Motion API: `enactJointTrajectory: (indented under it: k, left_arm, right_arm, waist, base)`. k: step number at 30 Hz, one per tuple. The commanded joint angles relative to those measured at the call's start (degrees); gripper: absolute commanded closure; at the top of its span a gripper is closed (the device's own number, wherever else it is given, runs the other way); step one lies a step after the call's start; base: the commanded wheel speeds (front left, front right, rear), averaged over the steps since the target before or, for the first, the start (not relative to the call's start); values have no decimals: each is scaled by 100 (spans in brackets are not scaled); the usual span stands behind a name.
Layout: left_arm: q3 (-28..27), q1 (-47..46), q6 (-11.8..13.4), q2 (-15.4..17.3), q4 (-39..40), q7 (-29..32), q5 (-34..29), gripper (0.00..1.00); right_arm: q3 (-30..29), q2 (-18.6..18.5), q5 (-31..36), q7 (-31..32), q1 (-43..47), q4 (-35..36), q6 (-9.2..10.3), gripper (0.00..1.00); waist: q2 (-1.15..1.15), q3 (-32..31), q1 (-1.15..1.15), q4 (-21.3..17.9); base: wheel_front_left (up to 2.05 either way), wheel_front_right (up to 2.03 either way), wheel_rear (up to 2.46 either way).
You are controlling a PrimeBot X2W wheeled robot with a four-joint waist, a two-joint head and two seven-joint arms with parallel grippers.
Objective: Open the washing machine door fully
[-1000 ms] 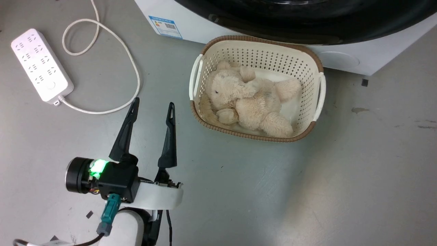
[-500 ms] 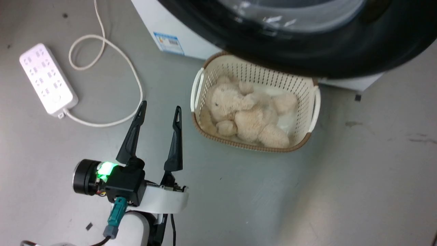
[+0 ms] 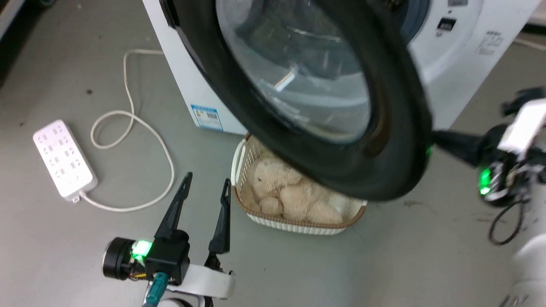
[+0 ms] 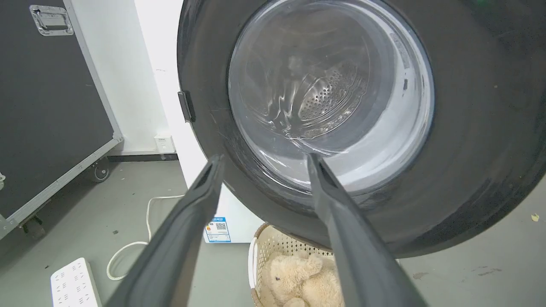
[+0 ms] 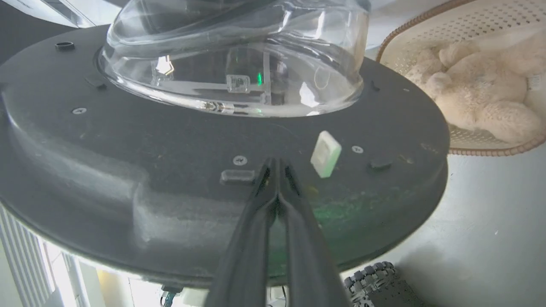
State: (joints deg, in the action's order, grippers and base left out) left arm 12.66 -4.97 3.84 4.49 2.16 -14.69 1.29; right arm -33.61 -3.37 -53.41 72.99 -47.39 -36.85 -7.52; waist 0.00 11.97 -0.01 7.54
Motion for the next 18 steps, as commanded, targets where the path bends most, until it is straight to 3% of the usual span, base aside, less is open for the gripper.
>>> enactJointTrajectory:
  k: [1, 11, 18]
  left_arm:
    - [30, 158, -50, 30, -34, -30, 22, 0]
    - [83, 466, -119, 12, -205, -30, 91, 0]
    - [90, 563, -185, -18, -345, -30, 175, 0]
  right_arm:
    - [470, 47, -474, -58, 332, -77, 3, 100]
    - [2829, 48, -2245, -535, 1421, 217, 3, 100]
    - [4131, 48, -2921, -1110, 1934, 720, 3, 100]
  waist:
    - [0, -209, 1, -17]
    - [0, -485, 1, 114]
    - [0, -519, 1, 226]
  base:
    - [0, 0, 0]
    - [0, 0, 0]
    - [0, 0, 0]
